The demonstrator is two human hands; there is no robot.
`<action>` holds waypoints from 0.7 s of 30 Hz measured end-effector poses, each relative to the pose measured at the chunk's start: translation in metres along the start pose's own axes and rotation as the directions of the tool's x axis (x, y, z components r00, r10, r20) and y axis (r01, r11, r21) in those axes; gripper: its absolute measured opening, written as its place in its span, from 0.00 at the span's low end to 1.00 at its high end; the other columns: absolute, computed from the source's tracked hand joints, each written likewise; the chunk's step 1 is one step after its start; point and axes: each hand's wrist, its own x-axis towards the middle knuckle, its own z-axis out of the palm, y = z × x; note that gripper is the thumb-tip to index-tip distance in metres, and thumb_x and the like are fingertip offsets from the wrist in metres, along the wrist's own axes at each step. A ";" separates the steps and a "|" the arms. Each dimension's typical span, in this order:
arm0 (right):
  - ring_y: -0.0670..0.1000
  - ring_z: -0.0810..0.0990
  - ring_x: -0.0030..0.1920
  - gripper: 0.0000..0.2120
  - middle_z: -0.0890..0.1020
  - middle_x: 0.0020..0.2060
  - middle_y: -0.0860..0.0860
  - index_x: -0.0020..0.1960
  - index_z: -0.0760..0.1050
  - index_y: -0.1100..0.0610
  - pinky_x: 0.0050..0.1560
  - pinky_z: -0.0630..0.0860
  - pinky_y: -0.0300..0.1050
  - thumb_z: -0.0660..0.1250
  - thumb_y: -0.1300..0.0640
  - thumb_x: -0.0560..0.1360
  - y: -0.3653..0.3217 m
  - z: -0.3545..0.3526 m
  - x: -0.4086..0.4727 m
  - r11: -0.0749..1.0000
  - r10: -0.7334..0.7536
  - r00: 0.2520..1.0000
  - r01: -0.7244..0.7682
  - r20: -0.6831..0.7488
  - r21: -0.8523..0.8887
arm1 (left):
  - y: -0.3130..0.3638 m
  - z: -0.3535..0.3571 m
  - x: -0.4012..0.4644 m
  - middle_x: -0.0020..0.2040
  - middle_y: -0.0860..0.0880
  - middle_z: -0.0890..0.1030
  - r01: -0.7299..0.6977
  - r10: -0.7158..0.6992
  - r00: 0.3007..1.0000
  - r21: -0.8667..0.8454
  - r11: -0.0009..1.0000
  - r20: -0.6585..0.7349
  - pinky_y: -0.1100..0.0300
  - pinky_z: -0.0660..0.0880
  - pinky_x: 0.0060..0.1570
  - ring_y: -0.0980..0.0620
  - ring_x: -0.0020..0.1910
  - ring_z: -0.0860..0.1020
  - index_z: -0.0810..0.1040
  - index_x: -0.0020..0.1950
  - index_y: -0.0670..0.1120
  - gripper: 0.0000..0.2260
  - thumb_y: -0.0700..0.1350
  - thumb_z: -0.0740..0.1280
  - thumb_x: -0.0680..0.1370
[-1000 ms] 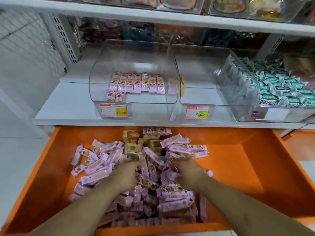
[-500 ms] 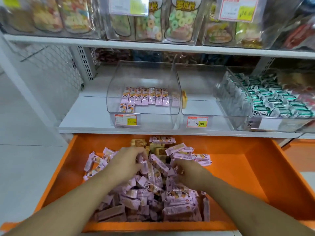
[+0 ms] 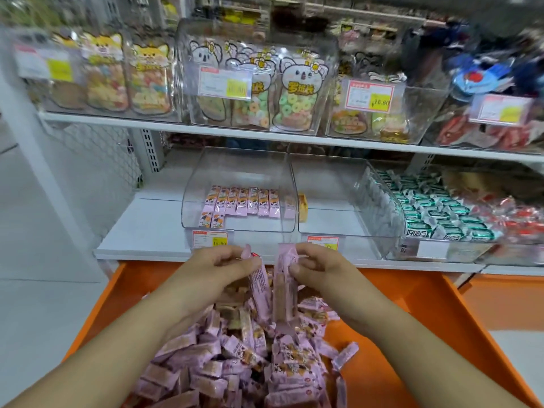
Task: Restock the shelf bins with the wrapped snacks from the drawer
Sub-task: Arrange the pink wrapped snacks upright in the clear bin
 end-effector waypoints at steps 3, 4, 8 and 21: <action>0.55 0.85 0.58 0.18 0.86 0.58 0.52 0.70 0.77 0.48 0.67 0.77 0.63 0.68 0.46 0.82 -0.003 0.008 0.005 0.998 0.001 1.000 -0.003 0.025 0.060 | 0.000 0.008 0.002 0.58 0.39 0.84 0.029 -0.030 0.999 -0.047 0.998 -0.015 0.46 0.84 0.48 0.43 0.58 0.84 0.86 0.54 0.42 0.11 0.49 0.73 0.79; 0.56 0.85 0.57 0.13 0.87 0.57 0.53 0.68 0.78 0.49 0.66 0.78 0.62 0.65 0.50 0.85 -0.006 0.009 0.007 0.996 -0.007 0.999 0.004 0.042 0.087 | 0.000 0.009 0.004 0.57 0.39 0.85 0.036 -0.039 0.999 -0.062 0.997 -0.038 0.47 0.84 0.47 0.42 0.57 0.84 0.86 0.55 0.42 0.11 0.49 0.73 0.80; 0.56 0.85 0.52 0.12 0.87 0.54 0.56 0.64 0.82 0.53 0.62 0.78 0.61 0.61 0.57 0.86 -0.005 0.010 0.018 0.973 0.094 0.996 -0.093 0.005 0.211 | 0.002 0.009 0.013 0.54 0.38 0.86 0.083 -0.108 0.985 -0.174 0.981 -0.136 0.49 0.84 0.43 0.44 0.44 0.85 0.85 0.56 0.40 0.12 0.48 0.71 0.81; 0.57 0.84 0.43 0.06 0.86 0.46 0.60 0.56 0.82 0.64 0.44 0.80 0.50 0.67 0.64 0.82 -0.014 0.008 0.027 0.943 0.120 0.993 -0.119 0.018 0.310 | -0.004 0.010 0.028 0.55 0.38 0.86 0.112 -0.109 0.994 -0.165 0.980 0.026 0.50 0.79 0.54 0.42 0.52 0.85 0.87 0.57 0.40 0.09 0.38 0.74 0.76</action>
